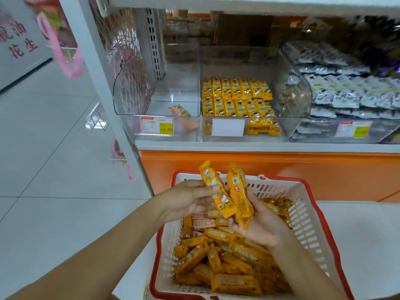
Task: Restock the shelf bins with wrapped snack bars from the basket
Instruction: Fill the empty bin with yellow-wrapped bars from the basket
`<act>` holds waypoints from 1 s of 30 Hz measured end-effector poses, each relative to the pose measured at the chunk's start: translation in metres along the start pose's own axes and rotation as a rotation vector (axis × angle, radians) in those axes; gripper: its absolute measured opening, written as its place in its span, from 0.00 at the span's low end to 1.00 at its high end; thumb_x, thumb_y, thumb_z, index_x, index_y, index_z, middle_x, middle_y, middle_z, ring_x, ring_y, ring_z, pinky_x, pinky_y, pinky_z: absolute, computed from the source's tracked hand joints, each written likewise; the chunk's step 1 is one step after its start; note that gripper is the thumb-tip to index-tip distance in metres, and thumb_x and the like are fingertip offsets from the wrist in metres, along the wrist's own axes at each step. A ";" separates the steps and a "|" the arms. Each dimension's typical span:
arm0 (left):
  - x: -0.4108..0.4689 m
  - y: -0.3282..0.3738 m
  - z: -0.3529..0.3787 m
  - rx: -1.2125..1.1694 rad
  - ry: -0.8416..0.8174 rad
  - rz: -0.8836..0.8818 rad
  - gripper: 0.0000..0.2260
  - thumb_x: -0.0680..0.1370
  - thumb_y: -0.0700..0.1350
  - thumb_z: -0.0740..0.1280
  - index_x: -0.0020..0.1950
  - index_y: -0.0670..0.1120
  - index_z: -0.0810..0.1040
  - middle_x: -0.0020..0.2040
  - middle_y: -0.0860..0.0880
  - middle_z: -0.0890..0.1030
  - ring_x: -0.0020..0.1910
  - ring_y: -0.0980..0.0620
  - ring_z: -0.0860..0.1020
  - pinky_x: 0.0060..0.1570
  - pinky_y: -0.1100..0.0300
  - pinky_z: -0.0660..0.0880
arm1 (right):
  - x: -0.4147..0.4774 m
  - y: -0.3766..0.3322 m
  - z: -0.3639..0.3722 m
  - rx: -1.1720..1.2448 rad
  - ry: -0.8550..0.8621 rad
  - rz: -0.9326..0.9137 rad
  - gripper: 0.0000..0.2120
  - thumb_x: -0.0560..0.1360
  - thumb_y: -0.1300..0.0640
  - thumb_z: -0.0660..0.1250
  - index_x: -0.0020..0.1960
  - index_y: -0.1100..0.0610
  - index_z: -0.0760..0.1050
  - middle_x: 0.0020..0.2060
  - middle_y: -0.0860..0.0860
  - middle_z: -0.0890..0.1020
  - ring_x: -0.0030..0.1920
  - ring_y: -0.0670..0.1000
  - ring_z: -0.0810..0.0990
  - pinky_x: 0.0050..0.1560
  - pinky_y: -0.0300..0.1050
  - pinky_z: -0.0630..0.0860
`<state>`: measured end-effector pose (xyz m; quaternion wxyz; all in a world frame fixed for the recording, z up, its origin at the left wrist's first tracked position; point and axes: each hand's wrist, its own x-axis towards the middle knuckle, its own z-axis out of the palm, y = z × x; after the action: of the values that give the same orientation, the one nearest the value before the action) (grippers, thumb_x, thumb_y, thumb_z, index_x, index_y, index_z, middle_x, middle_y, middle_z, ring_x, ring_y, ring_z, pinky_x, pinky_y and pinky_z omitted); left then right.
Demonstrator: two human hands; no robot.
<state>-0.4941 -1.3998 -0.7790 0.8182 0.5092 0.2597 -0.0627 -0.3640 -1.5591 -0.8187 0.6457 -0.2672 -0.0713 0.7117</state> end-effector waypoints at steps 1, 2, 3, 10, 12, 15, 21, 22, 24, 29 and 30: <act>0.001 0.002 0.006 -0.055 0.011 0.040 0.20 0.71 0.45 0.69 0.61 0.39 0.77 0.57 0.43 0.82 0.54 0.50 0.81 0.52 0.60 0.78 | -0.002 -0.004 0.003 -0.004 0.025 -0.024 0.29 0.62 0.52 0.82 0.60 0.60 0.80 0.58 0.63 0.80 0.52 0.60 0.82 0.44 0.48 0.80; 0.003 0.005 0.011 -0.082 0.029 0.077 0.18 0.71 0.44 0.69 0.59 0.39 0.77 0.55 0.43 0.83 0.52 0.50 0.82 0.50 0.61 0.79 | -0.005 -0.010 0.005 -0.044 0.059 -0.052 0.30 0.61 0.52 0.83 0.59 0.60 0.81 0.57 0.63 0.81 0.52 0.60 0.83 0.43 0.48 0.81; 0.004 0.009 0.016 -0.084 0.050 0.106 0.16 0.72 0.43 0.69 0.58 0.39 0.78 0.53 0.44 0.83 0.50 0.51 0.82 0.49 0.61 0.79 | -0.010 -0.016 0.010 -0.116 0.087 -0.079 0.30 0.61 0.51 0.82 0.59 0.60 0.81 0.55 0.63 0.81 0.50 0.60 0.83 0.43 0.48 0.81; 0.021 0.016 0.039 0.124 0.116 0.147 0.10 0.74 0.41 0.71 0.54 0.42 0.80 0.51 0.46 0.84 0.46 0.53 0.83 0.46 0.62 0.78 | -0.040 -0.050 0.026 -0.770 0.624 -0.293 0.19 0.72 0.46 0.68 0.59 0.54 0.78 0.46 0.57 0.85 0.39 0.53 0.82 0.41 0.45 0.79; 0.025 0.016 0.046 0.174 0.087 0.107 0.14 0.73 0.41 0.72 0.58 0.40 0.79 0.54 0.43 0.83 0.51 0.49 0.82 0.50 0.59 0.77 | -0.042 -0.053 0.029 -0.814 0.644 -0.338 0.15 0.75 0.50 0.68 0.60 0.53 0.78 0.48 0.55 0.85 0.42 0.54 0.83 0.46 0.48 0.79; 0.031 0.018 0.059 0.150 0.082 0.092 0.12 0.74 0.40 0.71 0.57 0.39 0.79 0.50 0.43 0.84 0.45 0.51 0.82 0.47 0.59 0.78 | -0.046 -0.053 0.033 -0.869 0.587 -0.350 0.14 0.77 0.54 0.66 0.62 0.44 0.78 0.54 0.49 0.84 0.53 0.52 0.83 0.58 0.52 0.77; 0.040 0.032 0.072 0.075 0.087 0.096 0.13 0.74 0.32 0.68 0.58 0.37 0.78 0.53 0.40 0.82 0.51 0.45 0.81 0.54 0.50 0.78 | -0.051 -0.056 0.040 -0.997 0.621 -0.595 0.22 0.79 0.65 0.61 0.65 0.43 0.74 0.56 0.40 0.82 0.57 0.38 0.78 0.53 0.33 0.75; 0.041 0.034 0.074 0.046 0.073 0.096 0.15 0.73 0.32 0.68 0.60 0.36 0.77 0.54 0.39 0.82 0.52 0.44 0.80 0.57 0.48 0.77 | -0.052 -0.057 0.039 -1.054 0.661 -0.660 0.22 0.79 0.64 0.63 0.66 0.42 0.73 0.55 0.39 0.82 0.53 0.37 0.79 0.48 0.31 0.75; 0.041 0.040 0.080 0.007 0.023 0.118 0.15 0.71 0.35 0.71 0.57 0.38 0.79 0.52 0.41 0.83 0.50 0.45 0.82 0.57 0.51 0.77 | -0.056 -0.058 0.034 -1.159 0.769 -0.785 0.23 0.77 0.61 0.66 0.68 0.42 0.70 0.55 0.39 0.80 0.52 0.38 0.79 0.48 0.34 0.75; 0.045 0.047 0.098 -0.003 -0.025 0.197 0.12 0.65 0.42 0.72 0.49 0.45 0.81 0.45 0.48 0.85 0.42 0.54 0.83 0.43 0.64 0.79 | -0.064 -0.063 0.030 -1.387 0.890 -0.901 0.27 0.74 0.61 0.70 0.67 0.40 0.68 0.53 0.35 0.75 0.51 0.36 0.76 0.49 0.33 0.73; 0.047 0.047 0.101 0.001 -0.014 0.210 0.14 0.65 0.42 0.71 0.50 0.45 0.81 0.45 0.48 0.85 0.43 0.54 0.83 0.43 0.64 0.78 | -0.066 -0.064 0.028 -1.386 0.909 -0.909 0.26 0.73 0.61 0.71 0.66 0.41 0.70 0.52 0.36 0.75 0.50 0.36 0.76 0.47 0.32 0.73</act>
<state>-0.4001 -1.4571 -0.7297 0.8218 0.5335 0.1992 0.0198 -0.3192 -1.6051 -0.7468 0.5245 -0.7899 -0.3172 0.0182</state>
